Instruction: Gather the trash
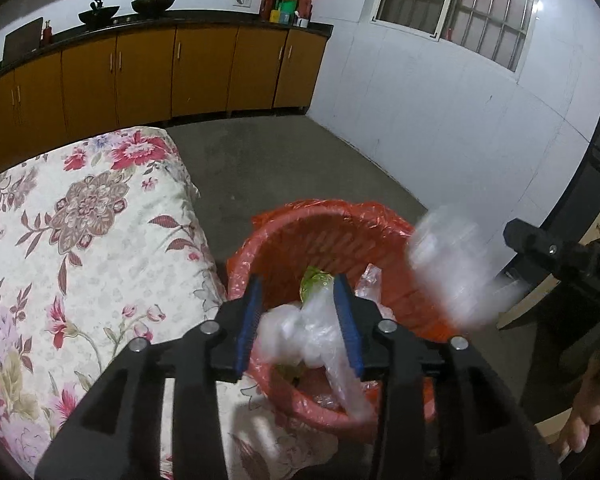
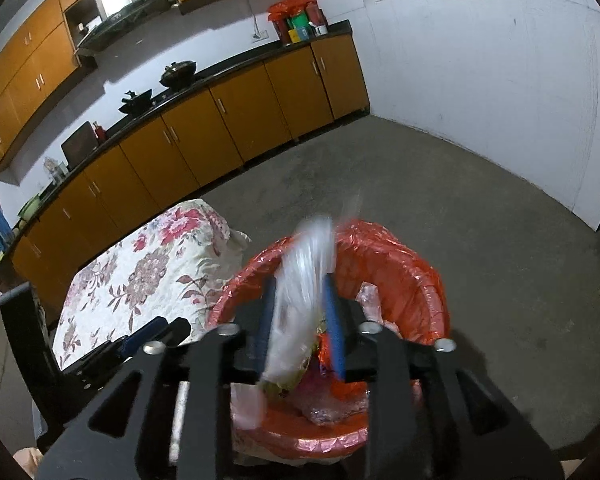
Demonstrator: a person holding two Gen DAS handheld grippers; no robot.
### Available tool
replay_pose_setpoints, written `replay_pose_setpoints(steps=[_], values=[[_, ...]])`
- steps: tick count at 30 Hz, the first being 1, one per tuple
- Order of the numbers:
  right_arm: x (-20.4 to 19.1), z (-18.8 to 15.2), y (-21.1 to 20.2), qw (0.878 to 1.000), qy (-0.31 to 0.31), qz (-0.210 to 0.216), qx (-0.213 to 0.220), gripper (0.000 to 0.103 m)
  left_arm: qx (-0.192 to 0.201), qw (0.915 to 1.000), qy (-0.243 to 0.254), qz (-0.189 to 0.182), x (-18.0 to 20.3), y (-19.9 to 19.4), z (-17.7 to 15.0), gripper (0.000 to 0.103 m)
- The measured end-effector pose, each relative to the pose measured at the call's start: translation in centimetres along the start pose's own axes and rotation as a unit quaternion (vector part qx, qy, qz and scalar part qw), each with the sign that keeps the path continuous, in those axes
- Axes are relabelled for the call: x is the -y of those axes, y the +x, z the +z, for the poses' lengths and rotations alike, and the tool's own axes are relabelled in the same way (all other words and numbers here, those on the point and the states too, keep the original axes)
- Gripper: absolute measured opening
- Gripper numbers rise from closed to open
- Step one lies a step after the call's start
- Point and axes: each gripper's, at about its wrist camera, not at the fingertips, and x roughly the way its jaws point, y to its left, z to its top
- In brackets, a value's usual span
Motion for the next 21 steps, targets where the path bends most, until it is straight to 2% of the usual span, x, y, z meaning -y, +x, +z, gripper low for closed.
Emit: replay_pose_setpoints(steps=[5, 7, 9, 10, 14, 18, 21], values=[[0.1, 0.0, -0.8, 1.000, 0.010, 0.003, -0.001, 0.038, 0.007, 0.9999, -0.005, 0.006, -0.5, -0.9, -0.2, 0.045], [-0.1, -0.3, -1.9, 1.000, 0.007, -0.003, 0.007, 0.050, 0.026, 0.9995, 0.000, 0.018, -0.7, -2.4, -0.4, 0.054], [-0.4, -0.6, -3.0, 1.000, 0.003, -0.007, 0.020, 0.069, 0.049, 0.9982, 0.010, 0.033, -0.8, -4.0, -0.6, 0.062], [-0.5, -0.7, -3.5, 1.000, 0.002, -0.008, 0.025, 0.072, 0.059, 0.9974, 0.013, 0.040, -0.9, -4.8, -0.7, 0.069], [-1.3, -1.4, -5.9, 0.999, -0.004, -0.027, 0.043, 0.089, 0.104, 0.9922, 0.016, 0.068, -1.7, -9.1, -1.5, 0.084], [-2.6, -2.2, -7.4, 0.997, -0.025, -0.045, 0.053, 0.096, 0.140, 0.9846, 0.016, 0.104, -2.5, -13.2, -2.5, 0.097], [-3.8, -3.0, -8.5, 0.997, -0.037, -0.044, 0.058, 0.097, 0.155, 0.9786, 0.018, 0.134, -2.9, -15.4, -3.2, 0.099]])
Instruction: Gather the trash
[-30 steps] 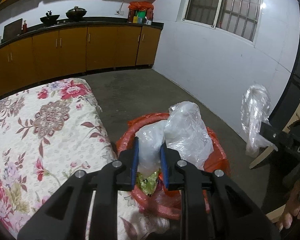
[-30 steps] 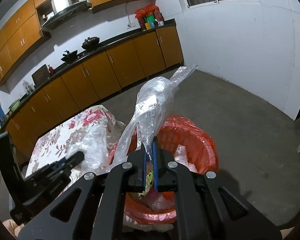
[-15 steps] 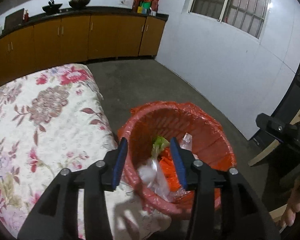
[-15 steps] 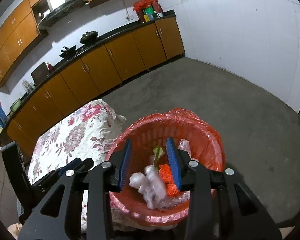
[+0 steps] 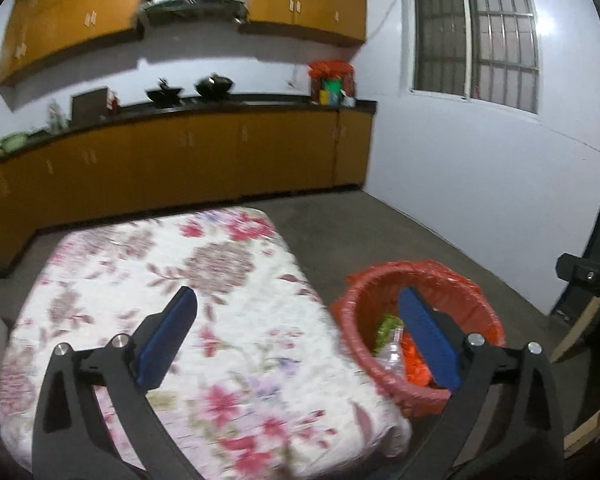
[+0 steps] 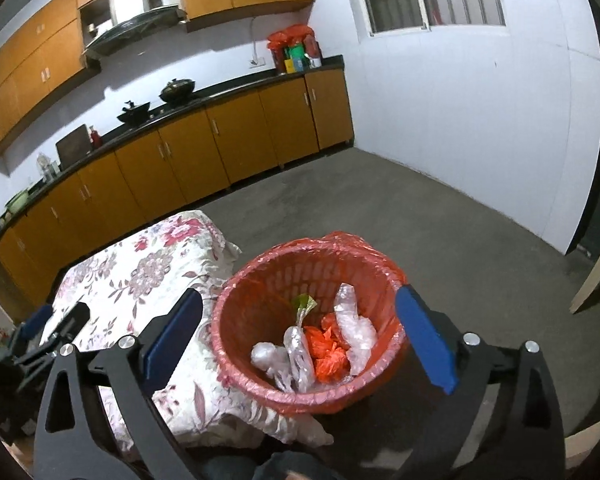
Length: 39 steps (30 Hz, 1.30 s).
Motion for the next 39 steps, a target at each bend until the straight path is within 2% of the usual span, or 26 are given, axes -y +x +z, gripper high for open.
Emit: replay_pose_setpoints(steps=[4, 9, 21, 39], values=[[-1.4, -0.6, -1.1, 1.000, -0.016, -0.002, 0.008, 0.098, 0.003, 0.9995, 0.003, 0.032, -1.2, -2.1, -0.6, 0.099], [-3.4, -1.8, -2.2, 0.998, -0.052, -0.029, 0.030, 0.099, 0.006, 0.9982, -0.014, 0.058, -3.0, -4.2, -1.5, 0.099], [-5.6, -3.9, -2.8, 0.997, -0.060, -0.041, 0.031, 0.099, 0.022, 0.9949, -0.013, 0.098, -4.0, -7.6, -2.8, 0.099], [-7.1, -6.0, -3.3, 0.993, -0.080, -0.070, 0.049, 0.099, 0.016, 0.9934, -0.026, 0.110, -4.4, -8.8, -4.3, 0.099]])
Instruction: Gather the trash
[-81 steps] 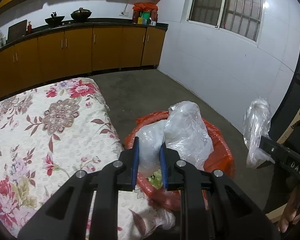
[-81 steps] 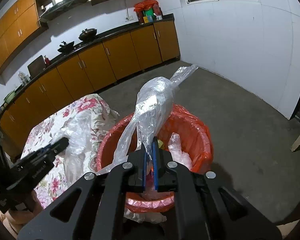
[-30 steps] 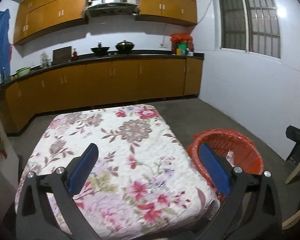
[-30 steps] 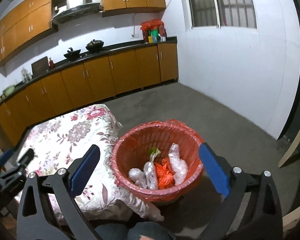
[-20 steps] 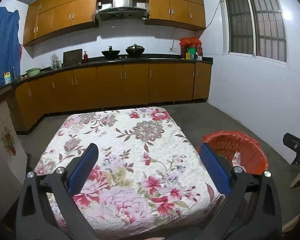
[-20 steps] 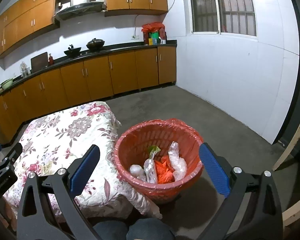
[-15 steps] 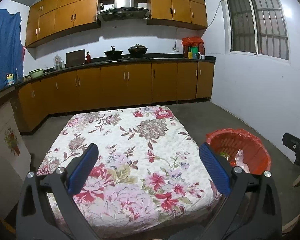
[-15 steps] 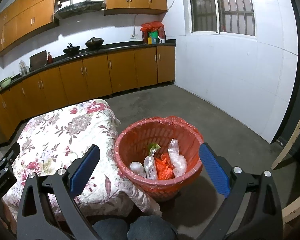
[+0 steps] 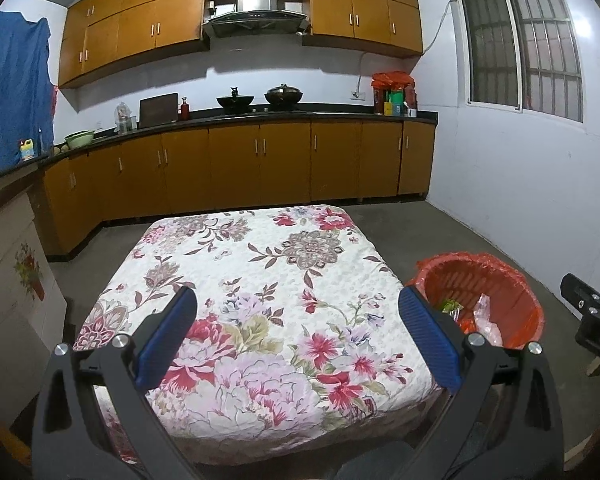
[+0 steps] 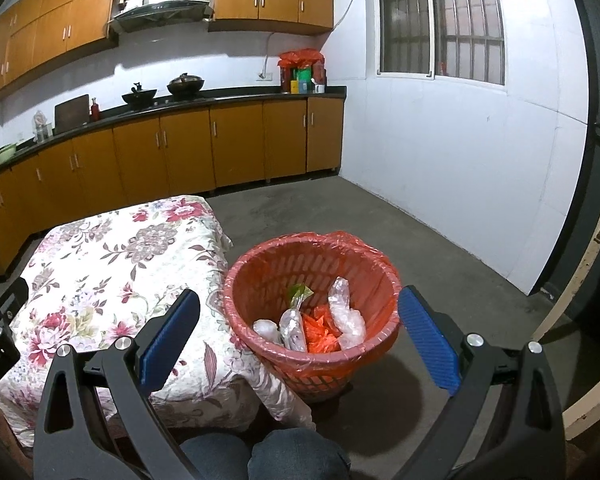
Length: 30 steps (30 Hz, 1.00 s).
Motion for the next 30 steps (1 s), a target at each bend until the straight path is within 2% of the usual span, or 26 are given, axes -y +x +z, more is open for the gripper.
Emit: replay_pose_setpoints(steps=[9, 30], values=[[-0.1, -0.5, -0.5, 1.000, 0.004, -0.007, 0.011, 0.099, 0.013, 0.9998, -0.005, 0.012, -0.2, -0.6, -0.3, 0.099], [-0.2, -0.6, -0.7, 1.000, 0.005, -0.005, 0.012, 0.099, 0.018, 0.9998, -0.005, 0.008, -0.2, -1.5, -0.8, 0.099]])
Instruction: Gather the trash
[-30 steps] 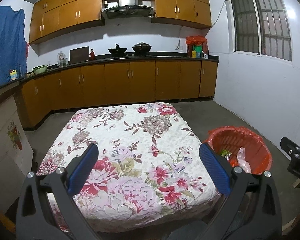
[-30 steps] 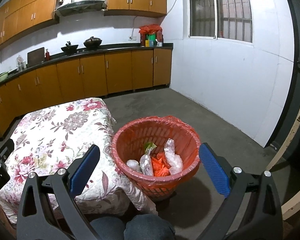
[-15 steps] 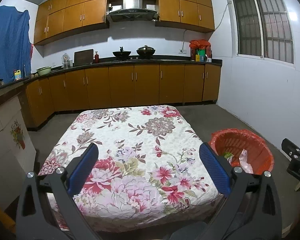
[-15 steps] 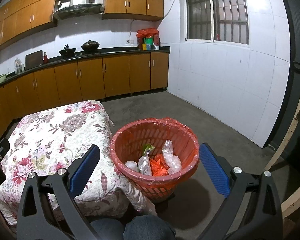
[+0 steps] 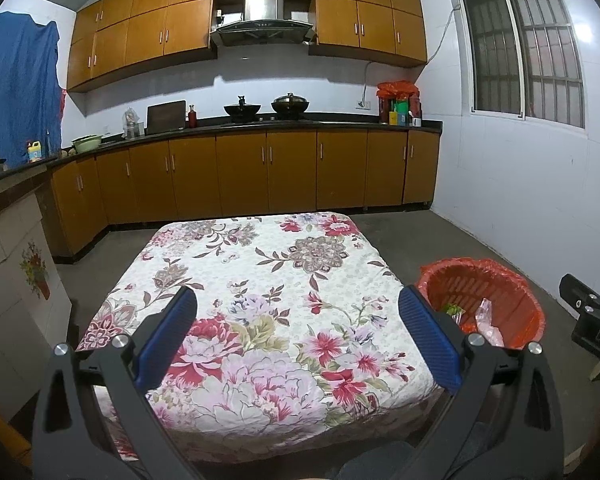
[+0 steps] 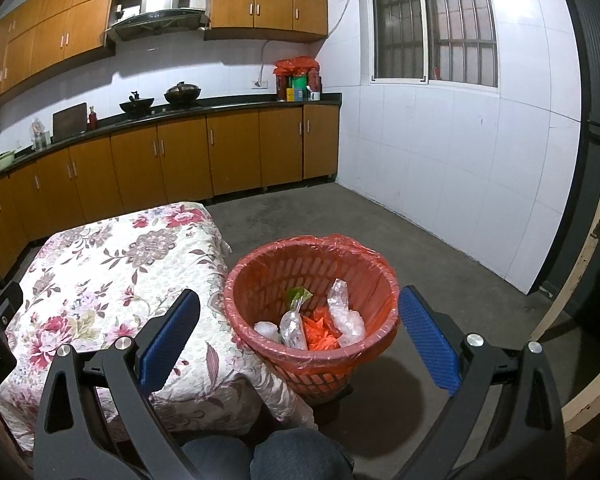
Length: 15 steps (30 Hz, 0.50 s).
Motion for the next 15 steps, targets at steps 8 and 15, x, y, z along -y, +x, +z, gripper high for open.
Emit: replay_pose_setpoints(steps=[8, 15], values=[[-0.14, -0.09, -0.08, 1.000, 0.001, 0.000, 0.000, 0.099, 0.001, 1.0000, 0.000, 0.000, 0.01, -0.17, 0.06, 0.099], [-0.13, -0.13, -0.08, 1.000, 0.001, 0.000, 0.000, 0.099, 0.000, 1.0000, 0.000, 0.000, 0.02, -0.20, 0.02, 0.099]])
